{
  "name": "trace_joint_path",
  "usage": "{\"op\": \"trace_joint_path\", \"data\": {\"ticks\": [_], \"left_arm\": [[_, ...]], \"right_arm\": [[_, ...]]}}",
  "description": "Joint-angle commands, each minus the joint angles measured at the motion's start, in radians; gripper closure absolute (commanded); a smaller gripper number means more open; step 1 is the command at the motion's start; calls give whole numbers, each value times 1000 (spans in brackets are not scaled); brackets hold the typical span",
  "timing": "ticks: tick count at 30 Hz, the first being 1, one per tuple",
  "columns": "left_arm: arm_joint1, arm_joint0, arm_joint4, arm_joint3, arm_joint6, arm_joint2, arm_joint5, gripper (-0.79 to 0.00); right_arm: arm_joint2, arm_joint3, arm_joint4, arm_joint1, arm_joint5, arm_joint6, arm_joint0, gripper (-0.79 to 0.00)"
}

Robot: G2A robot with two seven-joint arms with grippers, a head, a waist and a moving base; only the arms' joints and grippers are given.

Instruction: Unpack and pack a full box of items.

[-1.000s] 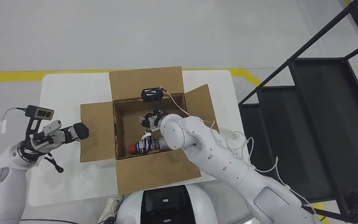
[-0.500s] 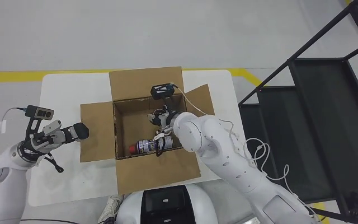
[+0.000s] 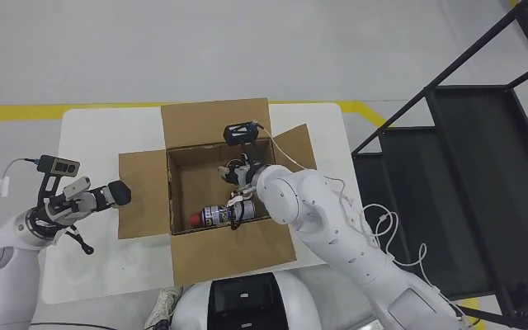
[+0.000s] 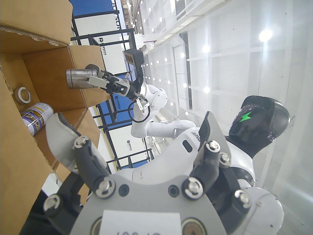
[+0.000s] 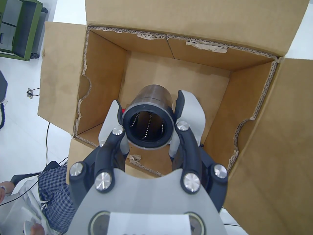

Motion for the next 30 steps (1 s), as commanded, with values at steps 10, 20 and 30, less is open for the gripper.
{"op": "trace_joint_path", "data": {"ticks": [10, 20, 30], "left_arm": [[0, 0, 0, 0, 0, 0, 0, -785], [0, 0, 0, 0, 0, 0, 0, -785], [0, 0, 0, 0, 0, 0, 0, -785]], "right_arm": [[357, -236, 80, 51, -124, 185, -70, 0], [706, -239, 104, 90, -137, 303, -109, 0], [726, 28, 53, 106, -154, 282, -79, 0]]}}
